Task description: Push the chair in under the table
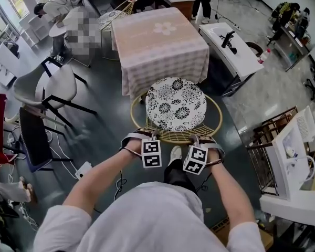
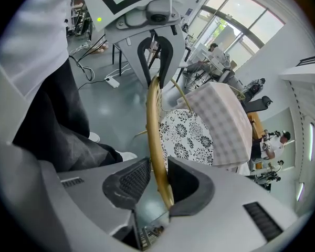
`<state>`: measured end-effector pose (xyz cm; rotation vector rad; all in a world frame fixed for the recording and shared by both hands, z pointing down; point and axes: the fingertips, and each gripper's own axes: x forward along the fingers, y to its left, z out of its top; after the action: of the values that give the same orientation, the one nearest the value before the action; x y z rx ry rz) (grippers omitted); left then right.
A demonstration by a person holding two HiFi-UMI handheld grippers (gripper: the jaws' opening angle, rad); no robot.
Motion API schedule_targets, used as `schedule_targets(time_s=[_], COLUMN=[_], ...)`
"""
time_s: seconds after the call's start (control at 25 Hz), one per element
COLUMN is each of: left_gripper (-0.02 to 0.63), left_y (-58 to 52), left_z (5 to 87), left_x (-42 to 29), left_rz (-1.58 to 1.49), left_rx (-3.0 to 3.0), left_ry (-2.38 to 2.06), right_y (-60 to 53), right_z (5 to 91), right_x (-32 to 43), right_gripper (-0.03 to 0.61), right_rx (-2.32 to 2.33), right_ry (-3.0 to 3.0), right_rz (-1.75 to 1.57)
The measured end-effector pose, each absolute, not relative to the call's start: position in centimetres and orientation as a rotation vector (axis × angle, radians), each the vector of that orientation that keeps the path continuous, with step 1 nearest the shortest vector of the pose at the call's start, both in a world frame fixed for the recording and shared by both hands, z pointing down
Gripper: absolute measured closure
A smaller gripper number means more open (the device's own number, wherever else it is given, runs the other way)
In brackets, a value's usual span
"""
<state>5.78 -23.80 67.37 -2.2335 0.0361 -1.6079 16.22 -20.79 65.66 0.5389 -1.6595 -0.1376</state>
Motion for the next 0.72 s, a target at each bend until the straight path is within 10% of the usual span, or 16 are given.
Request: schedule_targets(time_s=[0.72], left_gripper=[0.532], left_y=[-28.8], left_z=[67.7], left_x=[8.5], left_rz=[-1.73], left_rx=[-2.253], left_ry=[0.11], right_y=[-26.8], right_z=[66.1], right_x=[19.2], right_gripper=[0.488], right_rx=[0.474], right_ry=[-1.724], right_rz=[-0.158])
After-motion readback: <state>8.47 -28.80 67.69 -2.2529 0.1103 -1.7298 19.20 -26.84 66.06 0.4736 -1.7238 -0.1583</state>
